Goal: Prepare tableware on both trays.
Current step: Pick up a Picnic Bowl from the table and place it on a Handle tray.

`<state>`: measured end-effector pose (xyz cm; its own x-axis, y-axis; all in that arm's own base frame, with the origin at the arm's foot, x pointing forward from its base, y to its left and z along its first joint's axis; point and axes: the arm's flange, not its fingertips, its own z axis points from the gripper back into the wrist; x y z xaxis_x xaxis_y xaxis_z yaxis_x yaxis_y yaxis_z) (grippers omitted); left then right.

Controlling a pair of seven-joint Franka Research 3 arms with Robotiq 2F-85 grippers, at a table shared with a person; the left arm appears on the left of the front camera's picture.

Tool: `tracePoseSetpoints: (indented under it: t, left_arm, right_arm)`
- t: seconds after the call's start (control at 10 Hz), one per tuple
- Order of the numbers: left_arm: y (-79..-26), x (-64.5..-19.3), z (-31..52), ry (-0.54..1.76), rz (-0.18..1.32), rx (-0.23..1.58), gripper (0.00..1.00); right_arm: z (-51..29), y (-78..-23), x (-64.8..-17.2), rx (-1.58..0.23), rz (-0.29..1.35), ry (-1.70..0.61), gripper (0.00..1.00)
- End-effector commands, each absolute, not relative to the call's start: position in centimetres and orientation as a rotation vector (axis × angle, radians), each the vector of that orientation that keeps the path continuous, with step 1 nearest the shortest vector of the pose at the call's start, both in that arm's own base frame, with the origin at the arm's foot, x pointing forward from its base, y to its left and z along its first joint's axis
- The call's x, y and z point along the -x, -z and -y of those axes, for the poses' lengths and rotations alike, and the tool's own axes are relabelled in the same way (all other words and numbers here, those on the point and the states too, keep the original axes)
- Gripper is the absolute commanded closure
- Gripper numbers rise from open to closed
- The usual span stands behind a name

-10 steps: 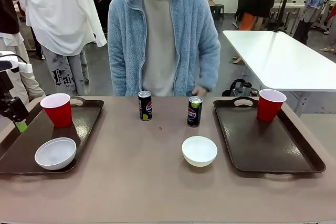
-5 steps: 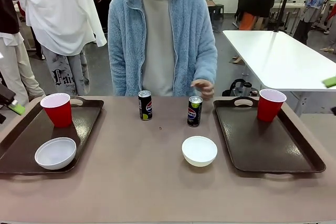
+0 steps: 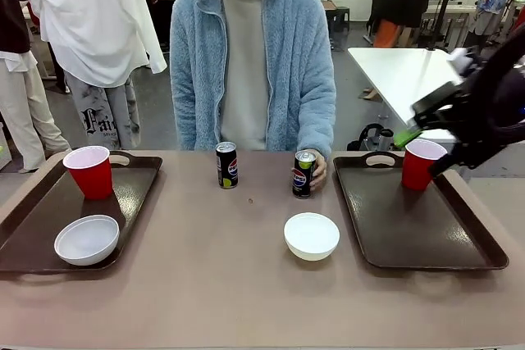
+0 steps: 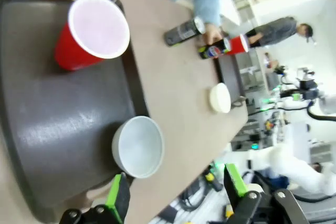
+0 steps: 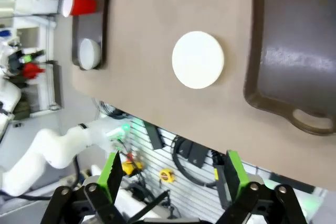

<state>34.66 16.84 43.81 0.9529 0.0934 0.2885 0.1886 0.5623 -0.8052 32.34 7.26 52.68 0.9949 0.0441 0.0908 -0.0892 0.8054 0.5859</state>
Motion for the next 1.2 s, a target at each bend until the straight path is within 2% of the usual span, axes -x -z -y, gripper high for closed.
tracePoseSetpoints:
  t: [0.0,0.2,0.4,0.6,0.7,0.8,1.1]
  left_arm:
    - [-42.8,-35.3,-19.8,0.075,0.325,1.076,0.05]
    - [-41.8,-35.3,-21.4,0.046,0.313,1.129,0.05]
    - [-40.8,-35.3,-20.5,0.039,0.278,1.043,0.05]
    - [-41.5,-34.4,-21.1,0.029,0.297,1.097,0.05]
    - [-41.5,-34.4,-21.1,0.029,0.297,1.097,0.05]
    - [-41.5,-34.4,-21.1,0.029,0.297,1.097,0.05]
    - [-41.5,-34.4,-21.1,0.029,0.297,1.097,0.05]
  right_arm:
    - [-11.2,-52.0,-32.0,-0.460,0.052,-0.104,0.00]
    - [-14.1,-51.1,-31.5,-0.348,0.013,-0.112,0.00]
    - [-15.3,-48.8,-31.1,-0.286,0.027,-0.142,0.00]
    - [-15.3,-45.5,-31.6,-0.225,0.096,-0.235,0.00]
    - [-15.0,-44.6,-31.7,-0.346,0.100,-0.285,0.00]
    - [-15.4,-47.4,-30.9,-0.252,0.040,-0.198,0.00]
    - [-15.3,-46.2,-31.2,-0.267,0.061,-0.226,0.00]
